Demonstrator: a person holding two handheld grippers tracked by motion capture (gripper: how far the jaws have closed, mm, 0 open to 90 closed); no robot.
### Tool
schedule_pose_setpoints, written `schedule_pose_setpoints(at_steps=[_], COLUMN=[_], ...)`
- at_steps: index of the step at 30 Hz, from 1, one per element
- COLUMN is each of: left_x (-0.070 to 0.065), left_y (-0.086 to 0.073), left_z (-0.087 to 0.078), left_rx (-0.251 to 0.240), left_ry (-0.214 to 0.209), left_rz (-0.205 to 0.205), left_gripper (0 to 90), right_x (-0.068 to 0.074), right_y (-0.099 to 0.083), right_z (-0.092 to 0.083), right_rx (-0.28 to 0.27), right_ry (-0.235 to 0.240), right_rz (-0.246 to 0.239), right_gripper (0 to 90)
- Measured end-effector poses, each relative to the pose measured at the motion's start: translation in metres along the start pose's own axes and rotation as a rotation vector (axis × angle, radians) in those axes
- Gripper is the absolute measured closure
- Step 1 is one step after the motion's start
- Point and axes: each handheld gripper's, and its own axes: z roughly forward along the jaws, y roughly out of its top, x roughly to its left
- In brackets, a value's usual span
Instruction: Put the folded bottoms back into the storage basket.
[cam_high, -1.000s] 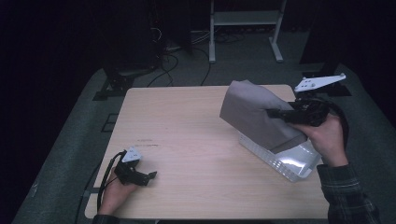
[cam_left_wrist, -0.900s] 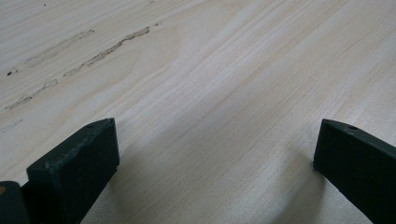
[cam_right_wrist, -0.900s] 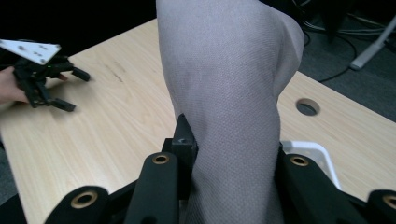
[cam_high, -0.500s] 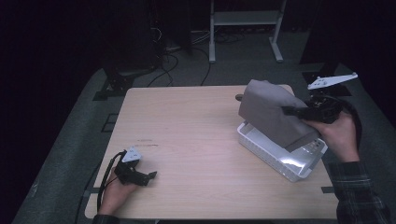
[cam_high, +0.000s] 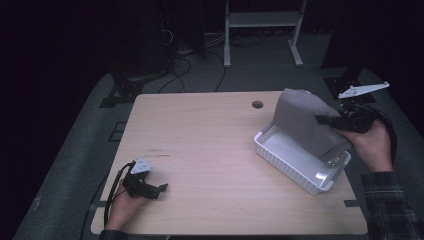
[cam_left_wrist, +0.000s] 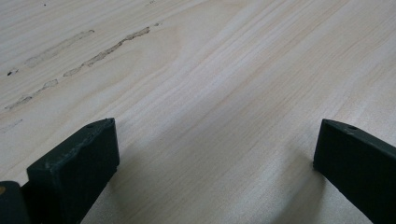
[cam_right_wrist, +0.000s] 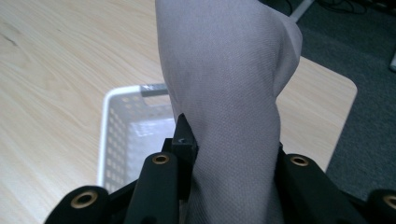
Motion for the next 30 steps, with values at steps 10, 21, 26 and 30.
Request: schedule_pose_setpoints(at_steps=[10,21,26,30], left_x=[0.0,0.0,0.0,0.0], left_y=[0.0,0.0,0.0,0.0], left_z=[0.0,0.0,0.0,0.0], left_rx=[-0.001,0.0,0.001,0.0], left_ry=[0.001,0.001,0.001,0.001], left_rz=[0.001,0.0,0.001,0.001], left_gripper=[0.0,0.0,0.0,0.0], right_x=[-0.012,-0.011,-0.007,-0.003], right_y=[-0.017,-0.026,-0.035,-0.04], right_z=[0.013,0.027,0.039,0.045], right_rx=[0.051,0.085,0.097,0.102], right_ry=[-0.042,-0.076,-0.051,-0.03], right_rz=[-0.034,-0.06,-0.058,-0.058], right_gripper=[68.8,68.8,68.7,68.5])
